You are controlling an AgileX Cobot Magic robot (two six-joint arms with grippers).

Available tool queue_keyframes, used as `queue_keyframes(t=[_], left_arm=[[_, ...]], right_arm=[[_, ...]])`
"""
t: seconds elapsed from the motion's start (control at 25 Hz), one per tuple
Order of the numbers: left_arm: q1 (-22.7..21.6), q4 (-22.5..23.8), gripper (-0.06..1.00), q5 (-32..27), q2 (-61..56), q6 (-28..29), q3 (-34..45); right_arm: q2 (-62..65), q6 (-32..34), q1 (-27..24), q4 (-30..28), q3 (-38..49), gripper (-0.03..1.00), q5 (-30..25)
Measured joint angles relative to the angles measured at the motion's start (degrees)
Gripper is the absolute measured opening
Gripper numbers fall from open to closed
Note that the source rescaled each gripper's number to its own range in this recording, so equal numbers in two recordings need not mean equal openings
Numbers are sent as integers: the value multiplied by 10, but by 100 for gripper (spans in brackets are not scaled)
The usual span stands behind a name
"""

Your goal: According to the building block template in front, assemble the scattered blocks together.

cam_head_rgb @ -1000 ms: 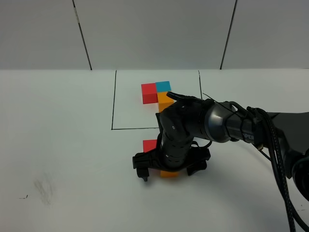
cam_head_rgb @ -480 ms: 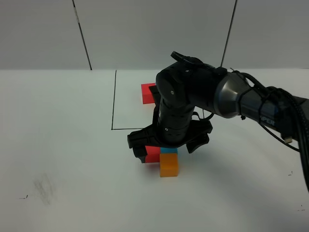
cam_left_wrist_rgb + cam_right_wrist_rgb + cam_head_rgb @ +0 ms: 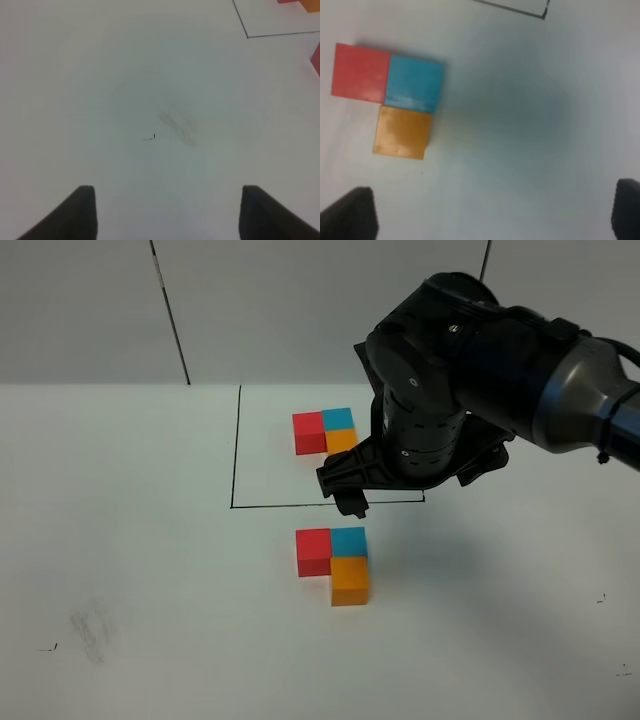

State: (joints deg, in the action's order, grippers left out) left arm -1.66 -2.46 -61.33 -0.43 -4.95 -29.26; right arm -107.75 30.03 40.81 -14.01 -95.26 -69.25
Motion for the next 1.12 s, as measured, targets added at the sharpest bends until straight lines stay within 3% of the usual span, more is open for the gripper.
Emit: queue_keyframes(t=[0.24, 0.4, 0.68, 0.96, 1.12], left_arm=[[0, 0, 54, 0, 0, 0, 0], [0, 0, 54, 0, 0, 0, 0], [0, 0, 54, 0, 0, 0, 0], [0, 0, 54, 0, 0, 0, 0], [0, 0, 54, 0, 0, 0, 0]], right_arm=[[73, -27, -6, -49, 68, 89, 1], [177, -39, -44, -69, 150, 88, 0], [416, -130, -101, -100, 290, 73, -3], [700, -175, -104, -85, 417, 56, -7], [824, -175, -104, -17, 450, 49, -10]])
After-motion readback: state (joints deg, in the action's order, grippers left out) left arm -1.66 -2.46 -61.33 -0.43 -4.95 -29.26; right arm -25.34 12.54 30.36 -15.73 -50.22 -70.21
